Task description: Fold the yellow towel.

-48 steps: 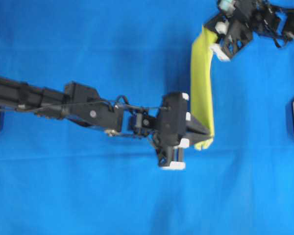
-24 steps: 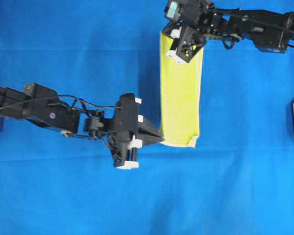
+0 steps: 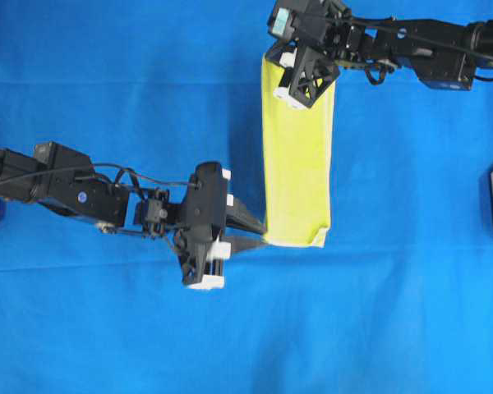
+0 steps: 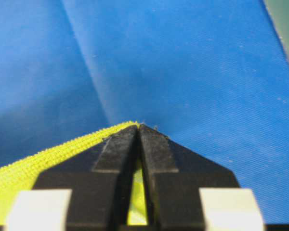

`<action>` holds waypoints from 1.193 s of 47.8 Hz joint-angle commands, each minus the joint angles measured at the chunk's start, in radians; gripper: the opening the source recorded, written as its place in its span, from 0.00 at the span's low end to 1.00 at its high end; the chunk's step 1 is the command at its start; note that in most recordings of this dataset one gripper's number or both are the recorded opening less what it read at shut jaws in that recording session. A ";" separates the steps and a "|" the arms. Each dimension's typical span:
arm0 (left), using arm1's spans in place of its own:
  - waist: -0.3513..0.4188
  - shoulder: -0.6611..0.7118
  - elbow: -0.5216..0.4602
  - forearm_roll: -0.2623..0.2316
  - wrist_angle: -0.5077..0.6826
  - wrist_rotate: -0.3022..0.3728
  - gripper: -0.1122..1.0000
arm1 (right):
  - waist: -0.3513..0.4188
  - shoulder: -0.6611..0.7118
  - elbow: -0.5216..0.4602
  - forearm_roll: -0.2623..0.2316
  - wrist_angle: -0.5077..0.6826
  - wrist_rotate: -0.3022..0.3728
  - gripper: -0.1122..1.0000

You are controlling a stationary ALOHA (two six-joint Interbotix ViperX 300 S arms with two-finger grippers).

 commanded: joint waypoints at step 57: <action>0.152 -0.650 0.341 0.006 0.094 0.081 0.64 | 0.106 -0.661 0.463 0.034 -0.147 0.014 0.63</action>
